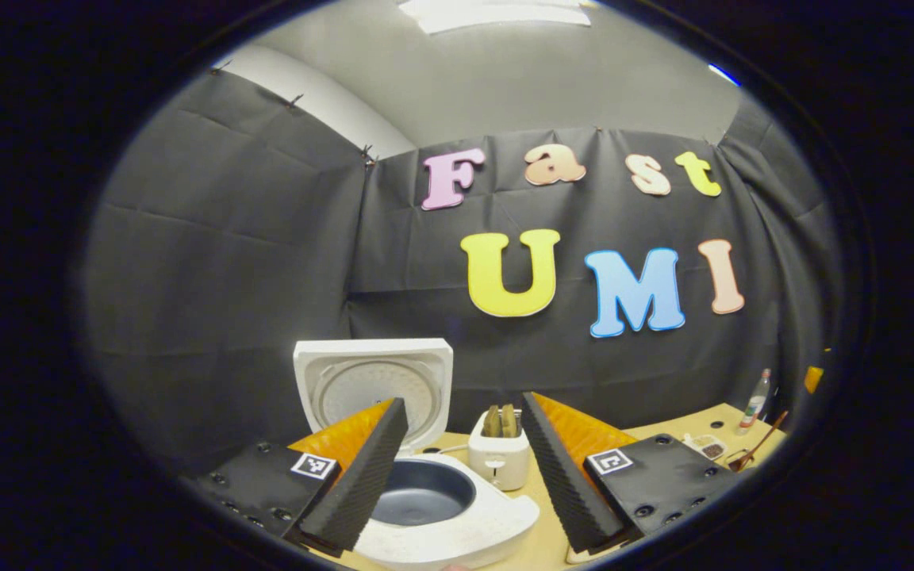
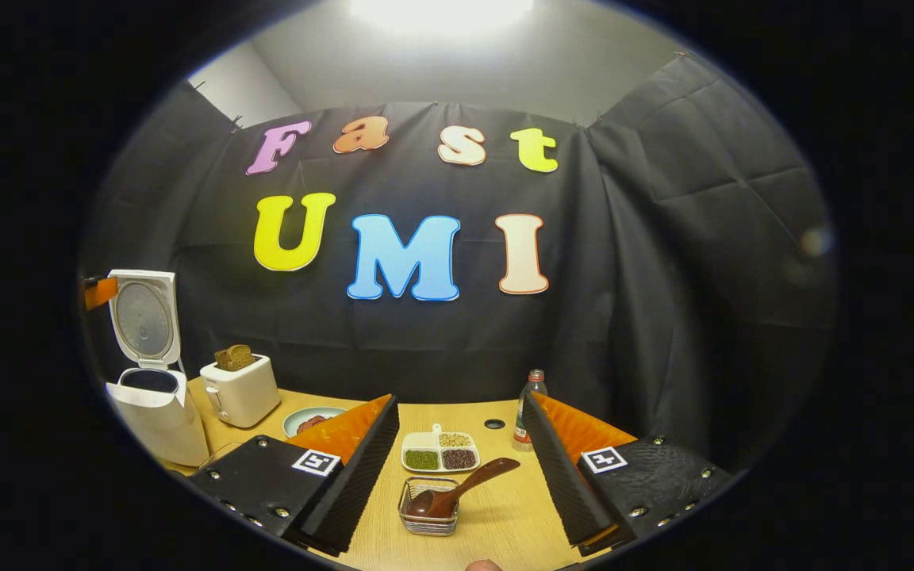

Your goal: Close the left gripper, press the button to open the rice cooker; take a wooden spoon from the chopstick holder with the right hand, scoop a spoonful of rice and pour it into the rice cooker, then put the wooden spoon back into the chopstick holder.

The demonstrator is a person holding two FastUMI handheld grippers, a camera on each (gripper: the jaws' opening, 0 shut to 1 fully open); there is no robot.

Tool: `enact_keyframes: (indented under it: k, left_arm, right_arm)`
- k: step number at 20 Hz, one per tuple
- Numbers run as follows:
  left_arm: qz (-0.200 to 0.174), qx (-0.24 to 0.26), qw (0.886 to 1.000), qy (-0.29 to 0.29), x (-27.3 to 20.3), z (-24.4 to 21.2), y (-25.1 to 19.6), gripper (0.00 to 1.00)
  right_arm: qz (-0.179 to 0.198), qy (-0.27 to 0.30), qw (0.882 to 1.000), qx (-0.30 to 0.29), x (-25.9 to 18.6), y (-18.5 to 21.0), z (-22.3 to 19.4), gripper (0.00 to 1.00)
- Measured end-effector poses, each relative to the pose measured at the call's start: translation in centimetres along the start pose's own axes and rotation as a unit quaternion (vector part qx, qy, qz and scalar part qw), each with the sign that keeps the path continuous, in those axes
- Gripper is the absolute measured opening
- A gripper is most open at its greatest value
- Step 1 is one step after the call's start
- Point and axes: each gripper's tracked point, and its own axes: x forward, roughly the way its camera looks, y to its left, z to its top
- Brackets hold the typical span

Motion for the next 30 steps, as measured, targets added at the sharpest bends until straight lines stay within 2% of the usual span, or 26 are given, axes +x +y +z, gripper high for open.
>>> enact_keyframes:
  k: [6,10,11,12,14,18,19,22,25,26,27,28,30]
  left_arm:
    - [0.001,0.02,1.0,-0.007,-2.6,0.8,-1.2,1.0]
    - [0.022,0.022,1.0,-0.006,-3.7,1.0,0.3,0.99]
    - [0.027,0.021,0.999,-0.004,-3.8,1.0,0.6,0.95]
    - [0.033,0.021,0.999,-0.001,-3.8,0.8,1.0,0.99]
    - [0.042,0.022,0.999,0.005,-4.1,0.5,1.6,1.0]
    - [0.053,0.027,0.998,0.011,-4.7,0.1,2.1,0.99]
    - [0.055,0.03,0.998,0.013,-4.8,0.1,2.3,0.95]
    - [0.064,0.038,0.997,0.017,-5.4,-0.2,2.7,0.98]
    - [0.072,0.036,0.996,0.024,-5.9,-0.8,3.3,0.99]
    - [0.075,0.034,0.996,0.026,-5.9,-0.9,3.4,0.95]
    - [0.078,0.032,0.996,0.027,-6.1,-1.0,3.6,0.99]
    - [0.081,0.031,0.996,0.028,-6.4,-1.1,4.0,0.95]
    - [0.085,0.032,0.995,0.03,-6.6,-1.2,4.4,1.0]
  right_arm:
    - [-0.007,0.046,0.998,0.038,3.3,-1.8,-3.6,0.95]
    - [-0.016,0.081,0.994,0.07,5.1,-2.9,-6.6,0.95]
    - [-0.018,0.093,0.993,0.077,5.6,-3.1,-7.4,0.95]
    - [-0.02,0.106,0.991,0.084,6.0,-3.2,-8.6,0.95]
    - [-0.024,0.13,0.986,0.099,6.8,-3.3,-10.5,0.95]
    - [-0.027,0.174,0.973,0.151,7.3,-3.3,-13.8,0.95]
    - [-0.026,0.182,0.969,0.164,7.3,-3.1,-14.5,0.95]
    - [-0.016,0.2,0.962,0.185,7.8,-2.2,-15.5,0.94]
    - [0.005,0.223,0.955,0.195,8.4,-0.8,-16.6,0.8]
    - [0.008,0.233,0.953,0.195,8.7,-0.5,-17.5,0.8]
    - [0.004,0.233,0.952,0.197,8.1,-0.7,-17.3,0.56]
    - [0.012,0.239,0.95,0.201,8.2,-0.2,-17.3,0.33]
    - [0.029,0.256,0.945,0.203,8.1,0.8,-18.1,0.35]
